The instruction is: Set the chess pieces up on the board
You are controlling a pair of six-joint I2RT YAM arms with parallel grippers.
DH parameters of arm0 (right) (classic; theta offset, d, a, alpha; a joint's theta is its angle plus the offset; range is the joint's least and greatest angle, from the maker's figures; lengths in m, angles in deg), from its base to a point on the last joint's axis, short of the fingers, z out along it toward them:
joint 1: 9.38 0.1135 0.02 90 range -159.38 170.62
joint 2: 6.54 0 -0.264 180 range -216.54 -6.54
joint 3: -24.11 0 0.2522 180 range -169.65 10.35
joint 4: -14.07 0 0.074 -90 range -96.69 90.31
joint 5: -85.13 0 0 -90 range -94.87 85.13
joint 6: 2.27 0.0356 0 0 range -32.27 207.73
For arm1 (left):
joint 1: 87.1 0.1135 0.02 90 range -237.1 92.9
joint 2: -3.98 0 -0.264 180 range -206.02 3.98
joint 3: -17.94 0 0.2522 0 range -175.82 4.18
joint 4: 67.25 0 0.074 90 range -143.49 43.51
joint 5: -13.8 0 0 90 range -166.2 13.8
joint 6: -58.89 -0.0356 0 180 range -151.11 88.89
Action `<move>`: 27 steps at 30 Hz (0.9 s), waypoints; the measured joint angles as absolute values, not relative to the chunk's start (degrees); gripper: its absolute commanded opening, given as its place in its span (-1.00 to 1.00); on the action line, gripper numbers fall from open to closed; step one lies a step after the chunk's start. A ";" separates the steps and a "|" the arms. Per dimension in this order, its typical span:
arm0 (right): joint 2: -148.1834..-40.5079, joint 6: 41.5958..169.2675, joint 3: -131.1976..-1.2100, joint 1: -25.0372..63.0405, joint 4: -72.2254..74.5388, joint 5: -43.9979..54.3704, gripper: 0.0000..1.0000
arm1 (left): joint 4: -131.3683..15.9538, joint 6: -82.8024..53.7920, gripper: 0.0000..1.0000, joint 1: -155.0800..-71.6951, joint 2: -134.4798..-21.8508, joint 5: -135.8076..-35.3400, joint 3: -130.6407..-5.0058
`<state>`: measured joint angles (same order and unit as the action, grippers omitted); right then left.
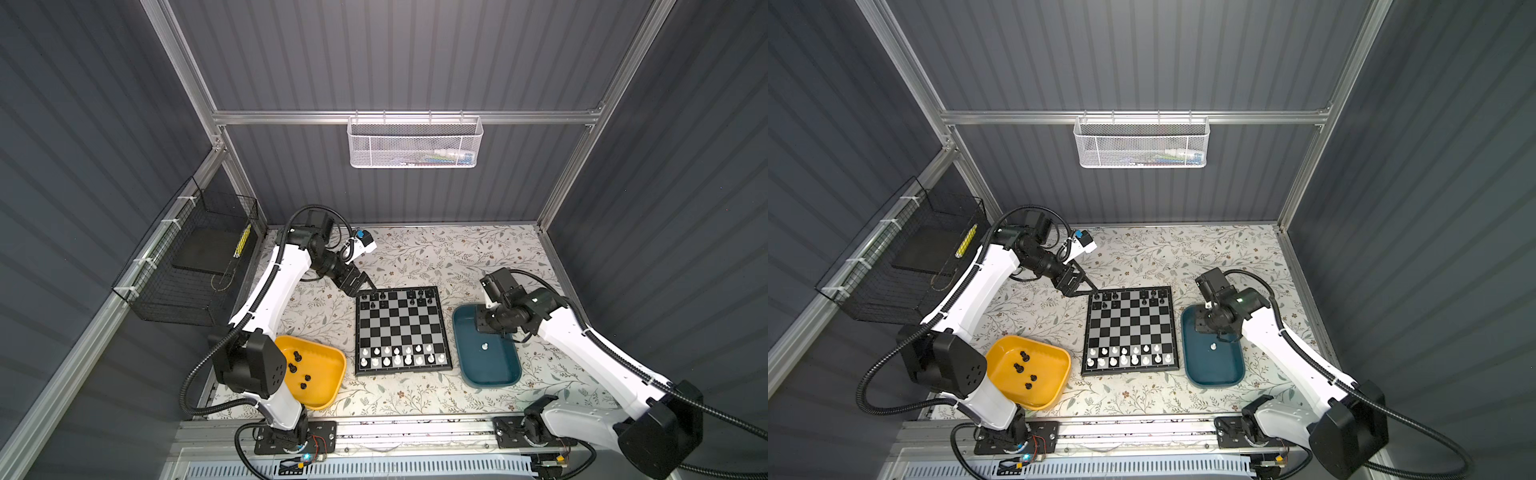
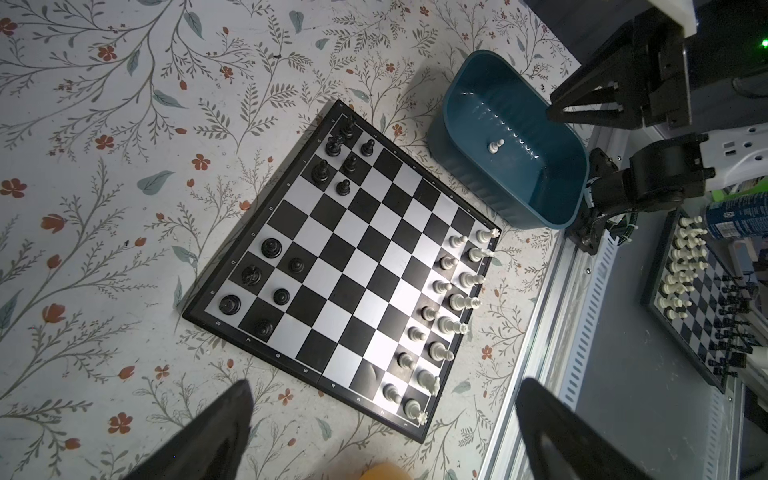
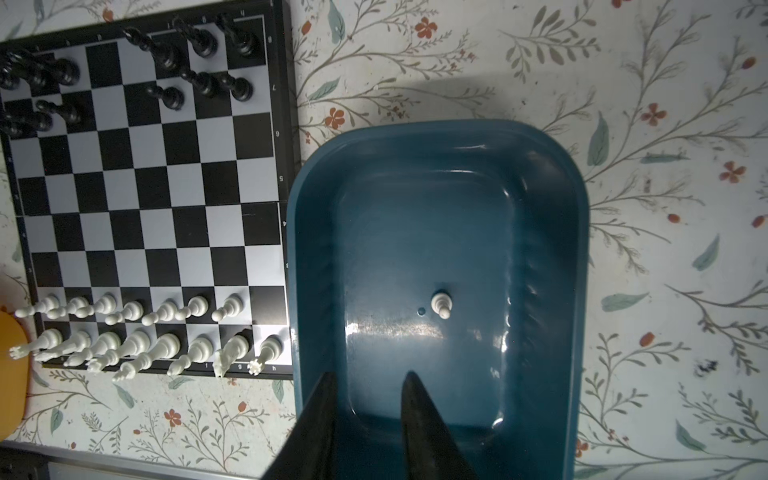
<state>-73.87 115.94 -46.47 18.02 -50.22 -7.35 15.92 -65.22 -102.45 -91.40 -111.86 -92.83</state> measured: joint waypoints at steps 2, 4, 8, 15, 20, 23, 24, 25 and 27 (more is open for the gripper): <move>-72.89 115.85 -45.88 17.34 -49.12 -7.17 -0.40 | 15.92 -65.22 0.99 -102.52 -91.40 -111.91 -92.83; -72.02 115.81 -45.55 17.01 -48.05 -7.15 -0.38 | 15.90 -65.22 0.99 -102.56 -91.40 -112.06 -92.81; -69.53 115.76 -44.89 15.87 -45.95 -6.28 -0.36 | 15.70 -65.24 0.99 -102.56 -91.35 -112.10 -92.81; -68.26 115.68 -44.89 13.89 -44.99 -5.07 -0.32 | 12.68 -65.22 0.99 -102.93 -87.55 -111.73 -90.23; -69.77 115.17 -45.46 11.83 -45.28 -3.41 -0.34 | 11.20 -65.20 0.99 -102.93 -84.88 -110.70 -87.50; -71.93 114.67 -45.79 11.20 -45.54 -2.80 -0.35 | 10.46 -64.76 0.99 -102.93 -83.55 -110.38 -84.29; -72.30 114.63 -45.68 11.13 -45.60 -2.60 -0.35 | 10.35 -64.50 0.99 -102.93 -83.57 -110.31 -83.81; -72.28 114.61 -45.46 11.04 -45.45 -2.49 -0.35 | 10.19 -64.30 0.99 -102.93 -83.64 -110.29 -83.59; -71.75 114.63 -44.46 10.89 -45.06 -2.15 -0.36 | 10.02 -63.91 0.99 -102.93 -83.66 -110.03 -83.46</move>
<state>-71.75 114.63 -44.46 10.89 -45.06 -2.15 10.02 -63.91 -102.93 -83.66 -110.03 -83.46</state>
